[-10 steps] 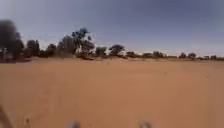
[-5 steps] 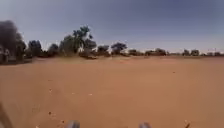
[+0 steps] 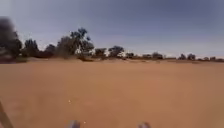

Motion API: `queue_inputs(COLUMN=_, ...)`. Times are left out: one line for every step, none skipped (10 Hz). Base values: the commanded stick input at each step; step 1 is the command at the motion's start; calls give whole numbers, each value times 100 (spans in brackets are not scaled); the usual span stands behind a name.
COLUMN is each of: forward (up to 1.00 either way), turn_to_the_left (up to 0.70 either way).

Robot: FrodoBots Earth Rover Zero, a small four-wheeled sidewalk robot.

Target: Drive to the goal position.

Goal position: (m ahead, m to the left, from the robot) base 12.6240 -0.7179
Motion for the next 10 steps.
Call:
queue_inputs(forward=70, turn_to_the_left=0)
queue_inputs(forward=70, turn_to_the_left=0)
queue_inputs(forward=70, turn_to_the_left=0)
queue_inputs(forward=70, turn_to_the_left=0)
queue_inputs(forward=70, turn_to_the_left=0)
queue_inputs(forward=70, turn_to_the_left=0)
queue_inputs(forward=70, turn_to_the_left=0)
queue_inputs(forward=70, turn_to_the_left=0)
queue_inputs(forward=70, turn_to_the_left=0)
queue_inputs(forward=70, turn_to_the_left=0)
